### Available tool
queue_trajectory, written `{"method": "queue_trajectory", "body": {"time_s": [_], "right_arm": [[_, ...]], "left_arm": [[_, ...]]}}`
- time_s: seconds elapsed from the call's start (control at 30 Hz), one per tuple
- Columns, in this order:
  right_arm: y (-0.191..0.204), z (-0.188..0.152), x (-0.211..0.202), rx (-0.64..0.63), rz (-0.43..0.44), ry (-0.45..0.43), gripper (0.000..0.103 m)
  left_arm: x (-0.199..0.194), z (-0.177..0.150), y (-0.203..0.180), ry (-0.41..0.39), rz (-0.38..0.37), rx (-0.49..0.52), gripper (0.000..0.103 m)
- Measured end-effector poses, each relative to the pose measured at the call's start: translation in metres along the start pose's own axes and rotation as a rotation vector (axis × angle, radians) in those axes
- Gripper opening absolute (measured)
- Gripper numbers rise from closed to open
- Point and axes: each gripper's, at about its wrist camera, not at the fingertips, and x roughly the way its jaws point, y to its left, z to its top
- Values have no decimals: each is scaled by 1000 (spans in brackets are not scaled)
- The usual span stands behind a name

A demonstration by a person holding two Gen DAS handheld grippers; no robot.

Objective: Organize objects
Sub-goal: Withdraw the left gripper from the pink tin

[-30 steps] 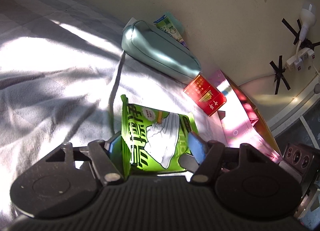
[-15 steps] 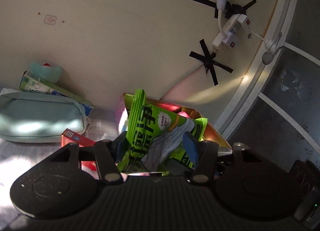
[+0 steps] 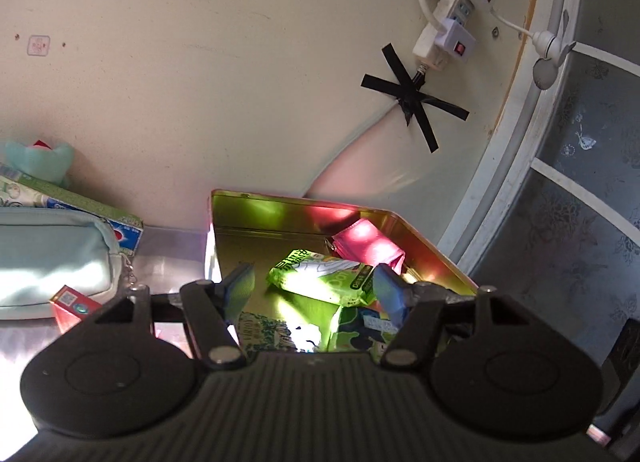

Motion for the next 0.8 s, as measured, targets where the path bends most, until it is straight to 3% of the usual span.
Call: {"method": "queue_trajectory", "body": {"time_s": [0.13,0.27,0.33,0.43,0.6,0.8], "right_arm": [[28,-6,-12,-51,67,-35,55],[68,-11,-27,-107,187,-29,56],[93,-18,-31,-158,269,9,57],[131,-34,-29,-226,368,110,57],[171,-57,-11,-267,422,245,57],[171,-81,11,-218,388,410,57]], "left_arm": [[-58,-7,21,-61,102,47,74],[-91,-36,55,-59,241,11,74],[-87,-37,96,-47,307,-16,74],[-95,-49,125,-37,401,-68,74],[-78,-48,170,-39,438,-120,74],[-67,-29,223,-34,406,-157,74]]}}
